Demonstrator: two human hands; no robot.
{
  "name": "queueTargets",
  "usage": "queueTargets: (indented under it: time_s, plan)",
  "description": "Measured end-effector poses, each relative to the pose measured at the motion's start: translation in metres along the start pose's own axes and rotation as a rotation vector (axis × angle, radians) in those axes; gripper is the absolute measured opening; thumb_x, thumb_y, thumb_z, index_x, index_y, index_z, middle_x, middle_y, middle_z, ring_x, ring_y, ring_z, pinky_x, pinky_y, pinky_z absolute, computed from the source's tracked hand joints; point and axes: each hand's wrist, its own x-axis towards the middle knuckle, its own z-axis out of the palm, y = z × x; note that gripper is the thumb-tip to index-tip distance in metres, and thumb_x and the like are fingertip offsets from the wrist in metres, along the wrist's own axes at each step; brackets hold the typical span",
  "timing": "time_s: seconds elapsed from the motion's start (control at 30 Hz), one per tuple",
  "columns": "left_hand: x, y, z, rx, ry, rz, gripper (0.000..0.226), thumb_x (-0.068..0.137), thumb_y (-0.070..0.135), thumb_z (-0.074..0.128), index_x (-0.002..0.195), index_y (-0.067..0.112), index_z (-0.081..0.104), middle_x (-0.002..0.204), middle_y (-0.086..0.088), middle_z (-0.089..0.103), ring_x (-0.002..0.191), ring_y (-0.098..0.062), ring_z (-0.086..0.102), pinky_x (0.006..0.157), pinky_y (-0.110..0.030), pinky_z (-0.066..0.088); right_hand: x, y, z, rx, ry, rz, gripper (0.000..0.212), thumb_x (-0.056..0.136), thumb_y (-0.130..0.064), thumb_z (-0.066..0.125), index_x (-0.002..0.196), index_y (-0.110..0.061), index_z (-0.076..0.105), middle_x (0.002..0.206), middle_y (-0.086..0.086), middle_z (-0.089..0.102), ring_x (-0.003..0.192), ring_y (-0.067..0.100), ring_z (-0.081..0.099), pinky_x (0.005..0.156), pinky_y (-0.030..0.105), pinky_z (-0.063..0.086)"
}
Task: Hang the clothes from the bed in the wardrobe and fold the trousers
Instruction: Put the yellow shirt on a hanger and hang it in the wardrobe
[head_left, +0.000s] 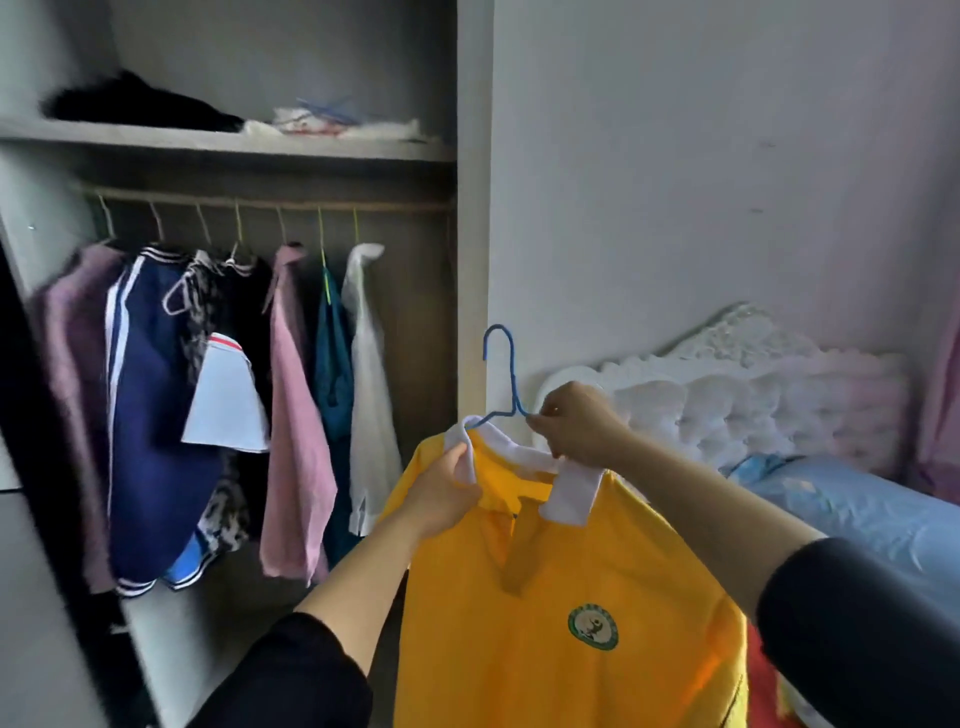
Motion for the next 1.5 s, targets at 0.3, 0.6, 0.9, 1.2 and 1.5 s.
queueTargets:
  time_s: [0.3,0.6,0.9,1.2,1.5]
  plan:
    - [0.089,-0.032,-0.055,-0.007,0.011,-0.017,0.051,0.101,0.025,0.038,0.151,0.022,0.027,0.153,-0.004,0.034,0.139,-0.022,0.034,0.114,-0.041,0.031,0.104,-0.038,0.055,0.2,-0.091,0.066,0.029,0.09,-0.015,0.056,0.065,-0.001,0.064,0.066,0.011,0.062,0.057,0.015,0.052,0.055,0.024,0.043]
    - [0.202,-0.052,-0.138,-0.041,0.102,-0.05,0.035,0.094,0.006,0.043,0.122,0.014,0.062,0.12,-0.01,0.064,0.112,-0.024,0.058,0.103,-0.037,0.044,0.237,-0.079,0.116,0.285,0.009,0.085,0.025,0.091,-0.021,0.058,0.071,-0.007,0.061,0.064,0.005,0.055,0.057,0.011,0.051,0.049,0.019,0.041]
    - [0.311,-0.052,-0.223,0.139,0.332,0.233,0.039,0.09,0.005,0.049,0.124,0.017,0.063,0.124,-0.003,0.064,0.117,-0.017,0.057,0.095,-0.029,0.046,0.353,-0.123,0.137,0.201,0.208,0.097,0.018,0.086,-0.015,0.055,0.069,-0.015,0.049,0.066,0.001,0.053,0.057,0.015,0.053,0.044,0.024,0.035]
    - [0.416,-0.027,-0.311,0.447,0.492,0.412,0.041,0.091,0.014,0.055,0.131,0.023,0.054,0.146,-0.001,0.041,0.138,-0.018,0.032,0.108,-0.034,0.033,0.47,-0.16,0.121,0.11,0.458,0.076,0.02,0.089,-0.018,0.059,0.073,-0.021,0.047,0.071,-0.004,0.053,0.062,0.01,0.054,0.046,0.022,0.038]
    - [0.493,-0.029,-0.362,0.661,0.56,0.487,0.058,0.087,0.022,0.056,0.143,0.021,0.039,0.152,-0.007,0.031,0.141,-0.029,0.025,0.112,-0.045,0.031,0.553,-0.172,0.127,0.091,0.497,0.06,0.022,0.089,-0.017,0.058,0.068,-0.02,0.051,0.067,-0.003,0.056,0.059,0.01,0.055,0.045,0.024,0.037]
